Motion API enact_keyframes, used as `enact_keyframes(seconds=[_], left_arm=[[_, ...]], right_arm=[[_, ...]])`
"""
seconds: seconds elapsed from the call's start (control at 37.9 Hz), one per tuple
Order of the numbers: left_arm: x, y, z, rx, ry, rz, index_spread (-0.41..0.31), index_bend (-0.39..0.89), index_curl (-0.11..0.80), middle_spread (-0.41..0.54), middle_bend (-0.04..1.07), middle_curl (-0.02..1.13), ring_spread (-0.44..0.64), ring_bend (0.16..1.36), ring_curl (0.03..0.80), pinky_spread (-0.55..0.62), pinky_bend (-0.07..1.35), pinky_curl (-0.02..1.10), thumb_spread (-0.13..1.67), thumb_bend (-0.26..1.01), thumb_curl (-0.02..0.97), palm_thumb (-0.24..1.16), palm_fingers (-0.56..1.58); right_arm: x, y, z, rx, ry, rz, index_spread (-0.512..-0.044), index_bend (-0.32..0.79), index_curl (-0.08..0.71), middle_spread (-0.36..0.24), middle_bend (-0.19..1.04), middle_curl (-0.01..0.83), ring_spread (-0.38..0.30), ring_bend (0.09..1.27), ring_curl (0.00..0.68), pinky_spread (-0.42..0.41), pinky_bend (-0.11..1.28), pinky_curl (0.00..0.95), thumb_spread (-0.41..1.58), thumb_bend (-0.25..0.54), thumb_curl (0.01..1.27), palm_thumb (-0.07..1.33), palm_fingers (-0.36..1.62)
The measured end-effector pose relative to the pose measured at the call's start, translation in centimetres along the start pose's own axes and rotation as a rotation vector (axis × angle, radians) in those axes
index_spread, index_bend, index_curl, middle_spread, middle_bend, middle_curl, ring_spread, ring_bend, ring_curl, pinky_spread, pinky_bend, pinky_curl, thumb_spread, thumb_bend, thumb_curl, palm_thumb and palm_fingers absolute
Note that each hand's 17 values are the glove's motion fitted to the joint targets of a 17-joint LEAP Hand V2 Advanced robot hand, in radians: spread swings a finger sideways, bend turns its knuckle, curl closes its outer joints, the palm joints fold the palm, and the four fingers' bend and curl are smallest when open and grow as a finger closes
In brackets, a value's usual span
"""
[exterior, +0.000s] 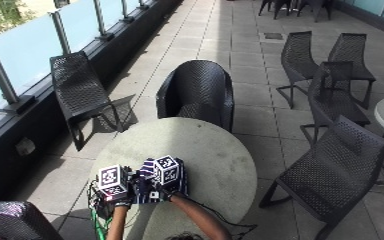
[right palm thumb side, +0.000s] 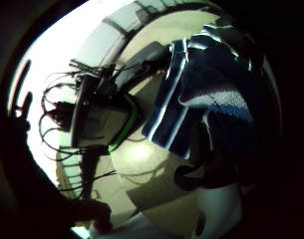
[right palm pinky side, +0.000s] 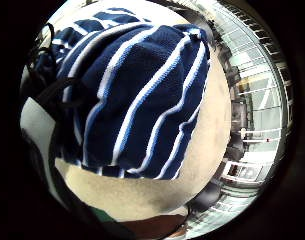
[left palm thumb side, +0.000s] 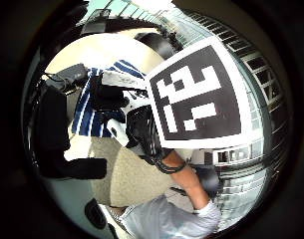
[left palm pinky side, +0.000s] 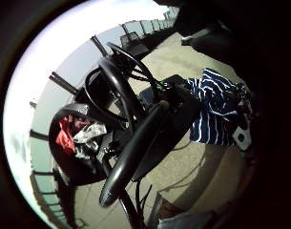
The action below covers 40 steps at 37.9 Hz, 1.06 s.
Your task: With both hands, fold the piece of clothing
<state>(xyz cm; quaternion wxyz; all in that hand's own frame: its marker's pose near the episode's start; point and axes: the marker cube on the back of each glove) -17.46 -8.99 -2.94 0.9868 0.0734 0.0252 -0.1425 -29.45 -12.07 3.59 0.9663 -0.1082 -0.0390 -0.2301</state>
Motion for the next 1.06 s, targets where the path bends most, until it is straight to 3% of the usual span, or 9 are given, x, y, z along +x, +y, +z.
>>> enact_keyframes(seconds=[0.05,0.08,0.11,0.16,0.18,0.34,0.5,0.71,1.06], left_arm=[[0.4,0.0,0.1,-0.014,-0.012,0.009,-0.037,0.13,0.265,-0.059,0.20,0.39,0.14,0.61,0.330,0.38,0.54,0.35,1.57,0.20,0.270,0.55,0.32],[0.6,0.1,0.1,-0.020,-0.015,0.014,-0.037,0.14,0.268,-0.057,0.20,0.39,0.15,0.61,0.329,0.39,0.53,0.35,1.57,0.20,0.271,0.55,0.32],[0.9,0.1,0.0,-0.024,-0.019,0.021,-0.040,0.14,0.270,-0.057,0.20,0.39,0.15,0.61,0.328,0.40,0.52,0.35,1.57,0.19,0.274,0.55,0.31],[1.5,0.2,0.0,-0.029,-0.026,0.037,-0.042,0.14,0.273,-0.057,0.20,0.39,0.16,0.61,0.328,0.41,0.51,0.34,1.56,0.19,0.276,0.54,0.31],[1.9,0.3,-0.1,-0.032,-0.031,0.046,-0.046,0.15,0.276,-0.056,0.20,0.39,0.16,0.61,0.326,0.41,0.50,0.34,1.56,0.18,0.277,0.53,0.31],[4.5,1.1,-0.8,-0.031,-0.074,0.104,-0.065,0.17,0.291,-0.059,0.18,0.38,0.17,0.59,0.319,0.44,0.47,0.32,1.55,0.17,0.282,0.52,0.33],[7.6,1.1,-0.7,0.017,-0.044,0.122,-0.090,0.17,0.309,-0.074,0.19,0.38,0.16,0.57,0.311,0.45,0.44,0.31,1.52,0.15,0.286,0.49,0.35],[10.3,0.8,0.7,0.032,-0.031,0.173,-0.105,0.17,0.327,-0.092,0.18,0.38,0.14,0.55,0.304,0.47,0.40,0.29,1.49,0.14,0.300,0.50,0.37],[11.5,1.3,1.0,0.015,-0.015,0.205,-0.112,0.16,0.341,-0.100,0.18,0.37,0.14,0.51,0.299,0.48,0.39,0.29,1.47,0.12,0.320,0.53,0.37]], right_arm=[[1.6,1.9,-0.8,-0.034,-0.026,-0.063,-0.322,-0.17,0.121,-0.205,0.35,0.467,-0.223,0.84,0.475,-0.290,0.92,0.479,0.87,-0.088,0.49,0.84,0.94],[2.8,2.7,-1.1,-0.040,-0.025,-0.078,-0.327,-0.13,0.118,-0.189,0.30,0.457,-0.201,0.79,0.467,-0.266,0.93,0.482,0.92,-0.105,0.47,0.77,0.75],[4.2,3.2,-1.2,-0.047,-0.010,-0.082,-0.335,0.00,0.151,-0.168,0.27,0.455,-0.165,0.71,0.465,-0.185,0.86,0.483,0.96,-0.116,0.45,0.71,0.48],[7.9,4.0,-1.2,-0.060,0.065,-0.057,-0.343,0.07,0.180,-0.147,0.27,0.463,-0.125,0.66,0.488,-0.105,0.84,0.513,1.03,-0.101,0.41,0.62,0.33],[9.8,4.3,-1.2,-0.062,0.116,-0.035,-0.353,0.10,0.179,-0.141,0.25,0.449,-0.098,0.60,0.458,-0.053,0.80,0.490,1.05,-0.095,0.40,0.58,0.25],[19.1,7.9,-4.7,-0.039,0.382,0.220,-0.376,0.18,0.197,-0.126,0.29,0.435,-0.005,0.41,0.336,0.106,0.62,0.374,1.16,-0.049,0.34,0.47,0.13],[24.7,11.1,-8.7,0.231,0.340,0.431,-0.388,0.19,0.238,-0.107,0.29,0.422,0.072,0.33,0.291,0.194,0.51,0.323,1.25,-0.019,0.31,0.44,0.10],[25.7,11.3,-9.8,0.443,0.275,0.450,-0.393,0.20,0.281,-0.087,0.23,0.395,0.118,0.28,0.268,0.240,0.45,0.298,1.35,0.019,0.29,0.50,0.12],[24.3,11.6,-9.4,0.470,0.273,0.421,-0.392,0.18,0.318,-0.069,0.18,0.370,0.143,0.24,0.260,0.255,0.41,0.304,1.39,-0.001,0.28,0.52,0.16]])
